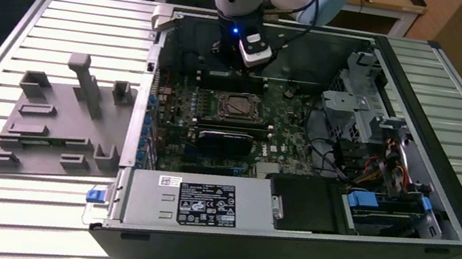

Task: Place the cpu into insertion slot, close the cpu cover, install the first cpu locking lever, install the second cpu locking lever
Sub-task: 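Install the first cpu locking lever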

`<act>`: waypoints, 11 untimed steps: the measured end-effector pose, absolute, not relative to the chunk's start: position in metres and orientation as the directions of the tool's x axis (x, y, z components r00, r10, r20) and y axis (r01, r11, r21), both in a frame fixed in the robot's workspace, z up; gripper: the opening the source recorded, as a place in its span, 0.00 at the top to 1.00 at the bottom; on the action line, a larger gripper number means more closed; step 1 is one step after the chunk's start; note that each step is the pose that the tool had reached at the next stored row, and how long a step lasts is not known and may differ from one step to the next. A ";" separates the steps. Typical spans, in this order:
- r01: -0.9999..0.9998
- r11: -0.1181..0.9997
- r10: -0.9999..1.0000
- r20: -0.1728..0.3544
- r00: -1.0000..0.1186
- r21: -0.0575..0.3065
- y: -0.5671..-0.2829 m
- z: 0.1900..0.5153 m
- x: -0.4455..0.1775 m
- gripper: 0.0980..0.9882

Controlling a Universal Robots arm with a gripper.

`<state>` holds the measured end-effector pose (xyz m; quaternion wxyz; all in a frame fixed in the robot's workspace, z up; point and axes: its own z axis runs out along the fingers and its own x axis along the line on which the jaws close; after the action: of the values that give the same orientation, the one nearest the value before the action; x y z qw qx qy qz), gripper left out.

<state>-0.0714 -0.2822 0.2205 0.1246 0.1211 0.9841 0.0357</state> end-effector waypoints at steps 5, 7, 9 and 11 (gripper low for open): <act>0.230 0.968 0.248 -0.236 -0.940 0.100 -0.284 0.221 -0.071 1.00; 0.231 0.968 0.249 -0.236 -0.939 0.100 -0.286 0.221 -0.071 1.00; 0.233 0.967 0.250 -0.236 -0.939 0.100 -0.287 0.221 -0.071 1.00; 0.234 0.967 0.252 -0.237 -0.938 0.098 -0.288 0.221 -0.071 1.00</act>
<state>-0.0706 -0.2883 0.2205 0.1247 0.1235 0.9839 0.0342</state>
